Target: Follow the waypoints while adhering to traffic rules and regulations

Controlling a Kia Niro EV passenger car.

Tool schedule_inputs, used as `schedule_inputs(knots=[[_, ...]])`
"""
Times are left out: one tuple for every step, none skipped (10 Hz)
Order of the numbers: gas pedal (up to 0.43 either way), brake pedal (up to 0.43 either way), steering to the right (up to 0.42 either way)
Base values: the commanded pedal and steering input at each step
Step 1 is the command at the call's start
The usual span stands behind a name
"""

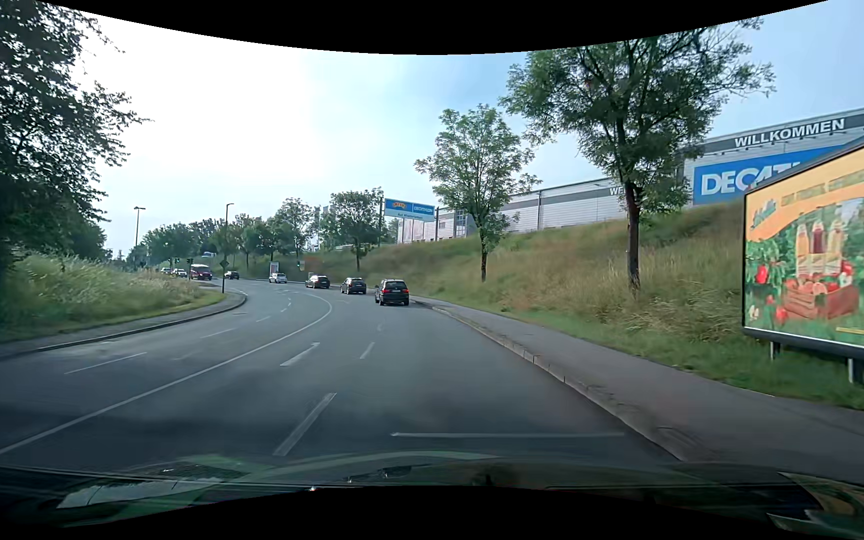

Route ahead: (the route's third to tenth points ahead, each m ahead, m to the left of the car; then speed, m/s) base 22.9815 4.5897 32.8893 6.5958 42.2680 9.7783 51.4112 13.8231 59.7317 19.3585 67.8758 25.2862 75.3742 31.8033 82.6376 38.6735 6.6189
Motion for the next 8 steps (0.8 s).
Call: schedule_inputs(knots=[[0.059, 0.0, -0.035], [0.059, 0.0, -0.035], [0.059, 0.0, -0.035], [0.059, 0.0, -0.036], [0.059, 0.0, -0.036], [0.067, 0.0, -0.036], [0.067, 0.0, -0.037], [0.079, 0.0, -0.036]])
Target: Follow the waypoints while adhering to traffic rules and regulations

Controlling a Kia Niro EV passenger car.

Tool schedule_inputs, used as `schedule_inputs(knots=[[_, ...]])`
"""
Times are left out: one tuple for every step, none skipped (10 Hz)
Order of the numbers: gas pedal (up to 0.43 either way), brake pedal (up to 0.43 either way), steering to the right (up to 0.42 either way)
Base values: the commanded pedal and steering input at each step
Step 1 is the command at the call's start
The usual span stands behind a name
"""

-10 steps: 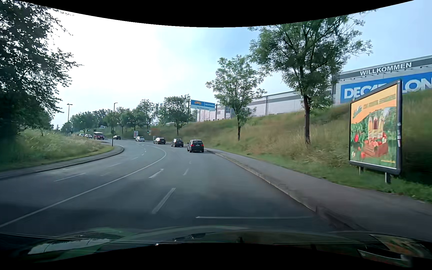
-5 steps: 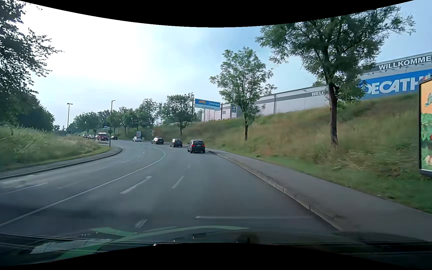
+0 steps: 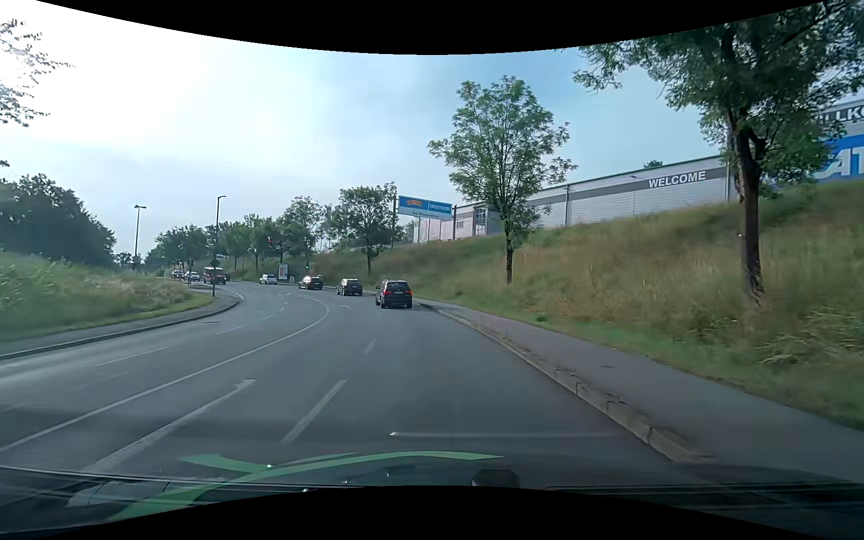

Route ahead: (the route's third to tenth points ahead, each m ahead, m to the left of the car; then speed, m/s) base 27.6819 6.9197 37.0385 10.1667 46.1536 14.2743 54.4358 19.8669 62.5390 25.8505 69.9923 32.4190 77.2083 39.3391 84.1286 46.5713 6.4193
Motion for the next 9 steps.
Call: schedule_inputs(knots=[[0.079, 0.0, -0.036], [0.079, 0.0, -0.036], [0.087, 0.0, -0.035], [0.087, 0.0, -0.035], [0.098, 0.0, -0.035], [0.098, 0.0, -0.035], [0.098, 0.0, -0.036], [0.11, 0.0, -0.036], [0.13, 0.0, -0.036]])
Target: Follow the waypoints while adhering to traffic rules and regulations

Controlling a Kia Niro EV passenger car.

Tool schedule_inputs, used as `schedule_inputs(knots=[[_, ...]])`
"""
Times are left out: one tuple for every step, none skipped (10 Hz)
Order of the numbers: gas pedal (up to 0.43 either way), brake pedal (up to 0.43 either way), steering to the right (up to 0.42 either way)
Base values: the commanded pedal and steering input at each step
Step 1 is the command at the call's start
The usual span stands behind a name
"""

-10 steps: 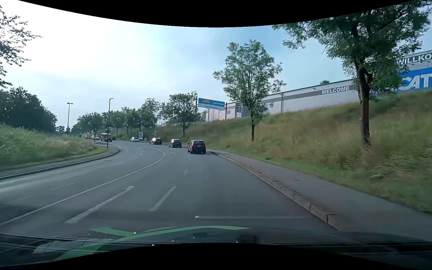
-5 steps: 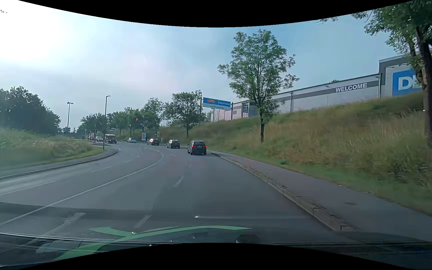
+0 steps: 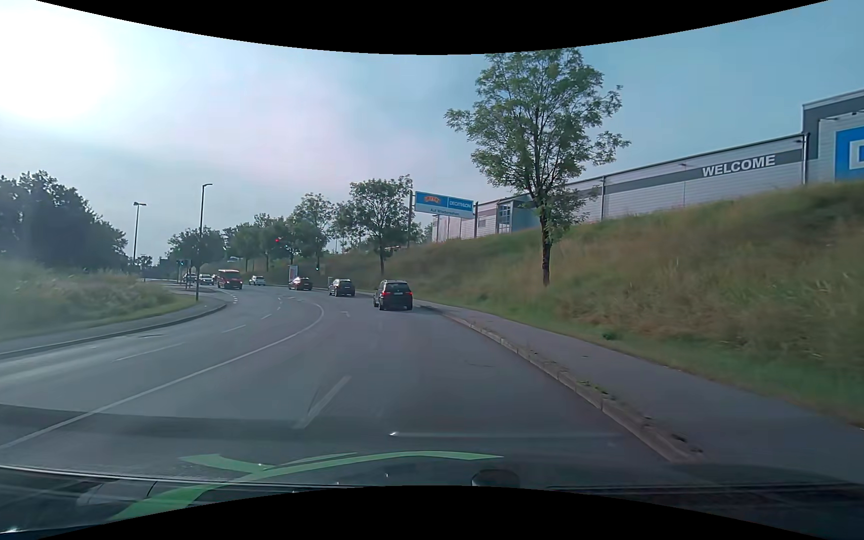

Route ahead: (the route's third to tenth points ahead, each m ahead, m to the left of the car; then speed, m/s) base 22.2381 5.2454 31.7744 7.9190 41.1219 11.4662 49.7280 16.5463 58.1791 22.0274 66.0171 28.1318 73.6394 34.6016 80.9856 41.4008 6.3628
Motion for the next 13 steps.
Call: schedule_inputs(knots=[[0.138, 0.0, -0.036], [0.15, 0.0, -0.036], [0.15, 0.0, -0.036], [0.15, 0.0, -0.036], [0.157, 0.0, -0.036], [0.157, 0.0, -0.036], [0.157, 0.0, -0.036], [0.157, 0.0, -0.036], [0.157, 0.0, -0.036], [0.157, 0.0, -0.036], [0.169, 0.0, -0.036], [0.169, 0.0, -0.037], [0.169, 0.0, -0.039]])
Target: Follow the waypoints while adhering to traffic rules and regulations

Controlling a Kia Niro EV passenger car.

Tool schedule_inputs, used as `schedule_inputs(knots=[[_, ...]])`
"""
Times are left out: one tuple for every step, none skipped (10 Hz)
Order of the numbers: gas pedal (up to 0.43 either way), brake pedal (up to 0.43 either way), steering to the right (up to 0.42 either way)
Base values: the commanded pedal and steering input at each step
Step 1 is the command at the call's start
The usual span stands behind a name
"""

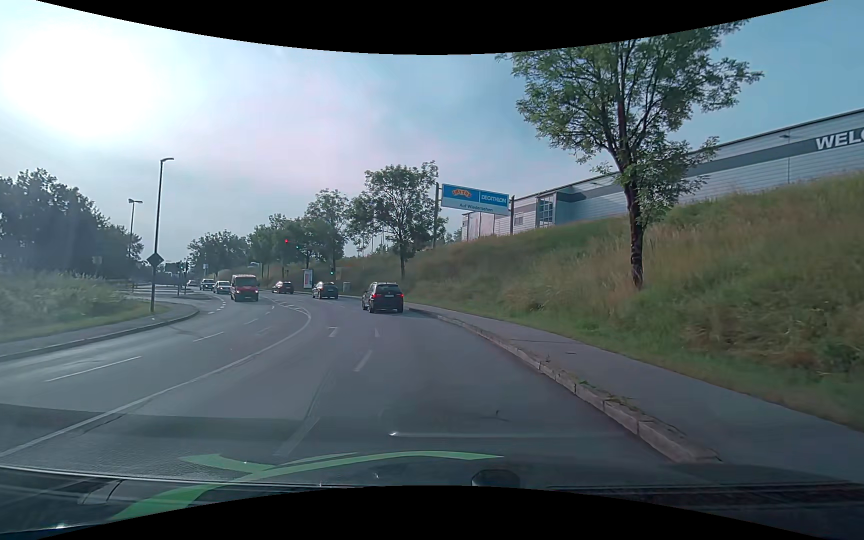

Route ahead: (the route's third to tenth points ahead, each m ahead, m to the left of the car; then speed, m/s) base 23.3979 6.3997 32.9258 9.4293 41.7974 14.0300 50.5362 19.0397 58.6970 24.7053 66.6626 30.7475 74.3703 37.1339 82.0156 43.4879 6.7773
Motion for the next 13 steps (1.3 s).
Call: schedule_inputs(knots=[[0.169, 0.0, -0.039], [0.169, 0.0, -0.039], [0.169, 0.0, -0.04], [0.169, 0.0, -0.039], [0.169, 0.0, -0.04], [0.169, 0.0, -0.04], [0.169, 0.0, -0.041], [0.169, 0.0, -0.042], [0.169, 0.0, -0.043], [0.169, 0.0, -0.044], [0.169, 0.0, -0.045], [0.169, 0.0, -0.046], [0.169, 0.0, -0.048]])
